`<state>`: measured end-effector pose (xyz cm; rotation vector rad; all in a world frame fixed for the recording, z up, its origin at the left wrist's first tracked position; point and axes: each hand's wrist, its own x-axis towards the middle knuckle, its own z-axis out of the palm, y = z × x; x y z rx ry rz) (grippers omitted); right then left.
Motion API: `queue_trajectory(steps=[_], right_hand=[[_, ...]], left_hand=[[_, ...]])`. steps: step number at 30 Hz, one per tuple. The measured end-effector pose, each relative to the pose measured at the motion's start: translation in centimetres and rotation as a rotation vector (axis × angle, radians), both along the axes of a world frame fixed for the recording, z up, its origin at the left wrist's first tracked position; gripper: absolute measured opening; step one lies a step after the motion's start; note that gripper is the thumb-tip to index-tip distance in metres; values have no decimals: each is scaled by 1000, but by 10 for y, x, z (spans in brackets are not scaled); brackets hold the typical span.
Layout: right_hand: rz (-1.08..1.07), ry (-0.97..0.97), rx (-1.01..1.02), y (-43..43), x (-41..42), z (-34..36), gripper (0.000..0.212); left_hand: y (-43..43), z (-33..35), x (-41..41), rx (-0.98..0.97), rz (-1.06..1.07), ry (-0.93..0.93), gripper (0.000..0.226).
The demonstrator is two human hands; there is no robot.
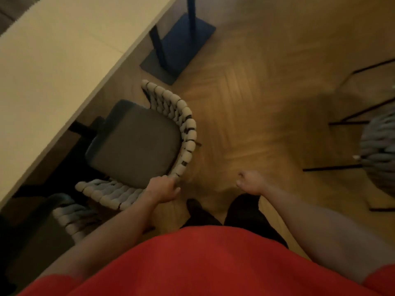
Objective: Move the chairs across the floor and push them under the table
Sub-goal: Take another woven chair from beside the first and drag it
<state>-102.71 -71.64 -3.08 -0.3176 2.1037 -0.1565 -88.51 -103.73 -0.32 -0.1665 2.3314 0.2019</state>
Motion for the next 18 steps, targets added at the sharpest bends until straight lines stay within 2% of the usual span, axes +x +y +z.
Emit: queue_trajectory(steps=[4,7,10,13,18], right_hand=[[-294,14,-37,75,18,6,55],[-519,36,-111,125,29,11,34],[-713,55,-166,169,37,10,34],[-749,41,-115,211,41,6,43],[-805,-14,-90,290,24,-7,41]], left_hand=[[42,7,-67,54,-236,-62,40],[89,10,-119,66,-402,-70,46],[148,15,-161,88,-516,-105,41],[207,16,-195,123,-601,-119,41],[290,14,-250,137,-576,-205,43]])
